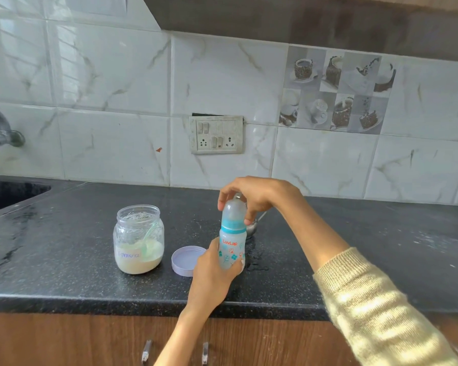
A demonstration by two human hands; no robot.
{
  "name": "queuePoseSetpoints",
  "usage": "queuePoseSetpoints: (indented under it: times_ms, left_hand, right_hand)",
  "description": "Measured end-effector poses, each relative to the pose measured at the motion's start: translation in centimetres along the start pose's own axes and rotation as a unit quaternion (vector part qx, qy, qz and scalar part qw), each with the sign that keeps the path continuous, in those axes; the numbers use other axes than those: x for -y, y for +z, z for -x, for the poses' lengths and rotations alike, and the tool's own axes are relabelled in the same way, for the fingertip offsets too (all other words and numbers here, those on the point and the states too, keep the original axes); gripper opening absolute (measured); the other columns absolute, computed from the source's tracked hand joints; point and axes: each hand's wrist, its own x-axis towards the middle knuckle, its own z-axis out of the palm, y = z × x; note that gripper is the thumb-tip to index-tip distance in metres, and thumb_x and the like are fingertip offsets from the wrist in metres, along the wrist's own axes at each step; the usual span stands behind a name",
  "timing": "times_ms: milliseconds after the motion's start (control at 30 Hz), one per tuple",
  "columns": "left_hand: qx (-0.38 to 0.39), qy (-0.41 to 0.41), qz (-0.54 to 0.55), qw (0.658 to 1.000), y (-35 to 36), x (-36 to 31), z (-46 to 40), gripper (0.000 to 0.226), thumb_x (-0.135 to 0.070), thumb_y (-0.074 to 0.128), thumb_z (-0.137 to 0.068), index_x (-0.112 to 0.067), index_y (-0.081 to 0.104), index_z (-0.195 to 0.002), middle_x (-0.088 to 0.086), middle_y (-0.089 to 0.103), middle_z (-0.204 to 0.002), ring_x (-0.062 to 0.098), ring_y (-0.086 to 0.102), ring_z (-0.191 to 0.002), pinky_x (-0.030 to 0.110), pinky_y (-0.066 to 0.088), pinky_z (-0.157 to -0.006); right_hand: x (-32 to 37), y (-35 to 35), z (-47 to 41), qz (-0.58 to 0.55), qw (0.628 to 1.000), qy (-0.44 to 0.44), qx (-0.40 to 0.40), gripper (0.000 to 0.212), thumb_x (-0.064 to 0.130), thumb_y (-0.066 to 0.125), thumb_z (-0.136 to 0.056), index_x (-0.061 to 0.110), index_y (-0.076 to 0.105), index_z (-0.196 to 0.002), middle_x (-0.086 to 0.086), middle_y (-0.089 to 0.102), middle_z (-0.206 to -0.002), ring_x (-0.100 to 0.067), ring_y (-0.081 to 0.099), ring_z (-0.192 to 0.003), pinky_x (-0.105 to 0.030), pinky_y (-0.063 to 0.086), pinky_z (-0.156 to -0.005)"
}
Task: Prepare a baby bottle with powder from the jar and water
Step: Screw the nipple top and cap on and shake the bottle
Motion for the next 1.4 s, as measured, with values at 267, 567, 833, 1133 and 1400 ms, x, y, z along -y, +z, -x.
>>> queuePoseSetpoints:
  times_ms: [267,567,833,1133,1400]
  left_hand:
    - [0.000,-0.001,0.004,1.000,0.1,0.1,0.2,0.050,-0.026,0.068,-0.082,-0.022,0.043,-0.125,-0.017,0.052,-0.106,0.002,0.053,-0.099,0.011,0.042,-0.074]
    - [0.002,-0.003,0.006,1.000,0.0,-0.1,0.1,0.043,-0.024,0.067,-0.083,-0.022,0.044,-0.119,-0.017,0.051,-0.101,0.003,0.052,-0.094,0.011,0.040,-0.071]
    - [-0.001,-0.005,0.000,1.000,0.0,-0.2,0.2,0.045,-0.024,0.068,-0.082,-0.022,0.044,-0.120,-0.015,0.053,-0.102,0.003,0.052,-0.093,0.019,0.042,-0.079]
    - [0.007,0.002,0.004,1.000,0.0,0.1,0.1,0.047,-0.023,0.068,-0.082,-0.022,0.044,-0.122,-0.016,0.053,-0.102,0.001,0.051,-0.091,0.011,0.041,-0.070]
    - [0.009,-0.002,0.007,1.000,0.1,0.3,-0.1,0.045,-0.025,0.068,-0.081,-0.022,0.046,-0.120,-0.015,0.056,-0.104,0.003,0.054,-0.094,0.020,0.047,-0.078]
  right_hand:
    - [-0.3,-0.3,-0.3,-0.018,0.999,0.036,0.029,0.064,0.033,0.080,-0.071,0.025,0.053,-0.128,-0.003,0.069,-0.108,-0.014,0.068,-0.078,-0.031,0.056,-0.076]
    - [0.6,0.3,0.0,0.026,0.994,0.104,-0.028,0.062,0.060,0.075,-0.062,0.011,0.066,-0.098,-0.002,0.065,-0.061,-0.015,0.065,-0.056,-0.027,0.054,-0.061]
    - [1.7,4.1,-0.9,0.123,0.943,0.165,-0.263,0.059,0.072,0.048,-0.075,0.013,0.053,-0.078,-0.004,0.058,-0.082,-0.025,0.060,-0.085,-0.028,0.037,-0.063]
    - [-2.4,3.1,0.2,-0.192,0.979,0.006,-0.065,0.066,0.038,0.076,-0.074,0.026,0.049,-0.133,0.004,0.053,-0.135,-0.015,0.051,-0.122,-0.037,0.044,-0.102]
    - [-1.1,4.9,0.2,-0.201,0.954,0.052,-0.217,0.057,0.039,0.084,-0.060,0.022,0.066,-0.110,0.004,0.065,-0.105,-0.015,0.061,-0.094,-0.029,0.053,-0.071]
